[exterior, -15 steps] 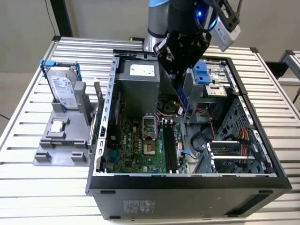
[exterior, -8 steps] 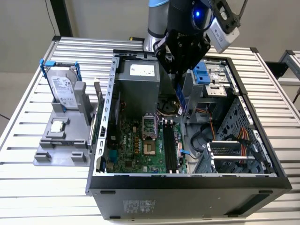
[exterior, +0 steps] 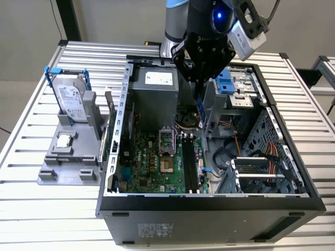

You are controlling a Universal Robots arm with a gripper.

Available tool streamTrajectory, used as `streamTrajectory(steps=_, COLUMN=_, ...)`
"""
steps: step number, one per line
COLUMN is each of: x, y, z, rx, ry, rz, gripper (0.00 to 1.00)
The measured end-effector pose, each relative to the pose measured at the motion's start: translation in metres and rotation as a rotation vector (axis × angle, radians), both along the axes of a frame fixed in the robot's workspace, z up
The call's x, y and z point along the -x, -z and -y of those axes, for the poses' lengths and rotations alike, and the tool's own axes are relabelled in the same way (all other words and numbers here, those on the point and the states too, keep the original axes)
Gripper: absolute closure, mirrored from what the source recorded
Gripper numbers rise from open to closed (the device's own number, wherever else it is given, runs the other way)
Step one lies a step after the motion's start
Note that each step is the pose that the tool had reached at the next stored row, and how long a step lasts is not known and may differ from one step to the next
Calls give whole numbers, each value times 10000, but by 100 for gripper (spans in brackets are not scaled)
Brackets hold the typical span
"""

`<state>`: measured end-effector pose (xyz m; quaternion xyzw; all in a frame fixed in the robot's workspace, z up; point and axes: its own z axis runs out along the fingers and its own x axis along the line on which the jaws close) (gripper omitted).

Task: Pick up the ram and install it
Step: 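Insert the ram into the slot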

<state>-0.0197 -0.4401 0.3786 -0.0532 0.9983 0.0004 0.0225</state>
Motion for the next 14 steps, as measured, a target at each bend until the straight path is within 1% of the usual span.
streamTrajectory(steps=10, x=0, y=0, z=0, rx=0, ry=826, rz=0, gripper=100)
streamTrajectory(steps=14, x=8, y=0, z=0, rx=0, ry=882, rz=0, gripper=100)
